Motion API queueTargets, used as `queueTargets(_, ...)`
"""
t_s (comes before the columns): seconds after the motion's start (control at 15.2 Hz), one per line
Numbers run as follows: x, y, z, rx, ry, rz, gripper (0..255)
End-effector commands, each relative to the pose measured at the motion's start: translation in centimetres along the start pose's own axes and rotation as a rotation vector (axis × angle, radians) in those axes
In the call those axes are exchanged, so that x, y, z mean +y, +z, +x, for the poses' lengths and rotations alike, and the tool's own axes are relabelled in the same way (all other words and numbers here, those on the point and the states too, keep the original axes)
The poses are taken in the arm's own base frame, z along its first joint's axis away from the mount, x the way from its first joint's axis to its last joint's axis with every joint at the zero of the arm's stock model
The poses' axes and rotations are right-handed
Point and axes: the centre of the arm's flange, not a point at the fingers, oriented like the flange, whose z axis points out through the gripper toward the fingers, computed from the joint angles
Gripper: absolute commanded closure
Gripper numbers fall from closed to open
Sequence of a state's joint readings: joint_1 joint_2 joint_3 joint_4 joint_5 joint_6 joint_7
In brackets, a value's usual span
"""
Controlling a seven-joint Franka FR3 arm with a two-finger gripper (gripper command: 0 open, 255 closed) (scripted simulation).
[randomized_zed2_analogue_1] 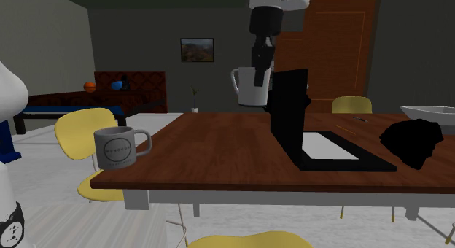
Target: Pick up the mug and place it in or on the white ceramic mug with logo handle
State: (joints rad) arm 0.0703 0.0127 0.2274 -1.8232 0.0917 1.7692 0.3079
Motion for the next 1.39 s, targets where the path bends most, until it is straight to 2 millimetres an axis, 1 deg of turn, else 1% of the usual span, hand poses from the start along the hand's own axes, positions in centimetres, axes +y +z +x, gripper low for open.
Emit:
queueTargets(0.0, -0.2, -0.4, -1.3, 0.0, 0.0, 0.0, 255)
queueTargets(1.32, -2.8, 0.6, -27.6, 0.0, 0.0, 0.0, 255)
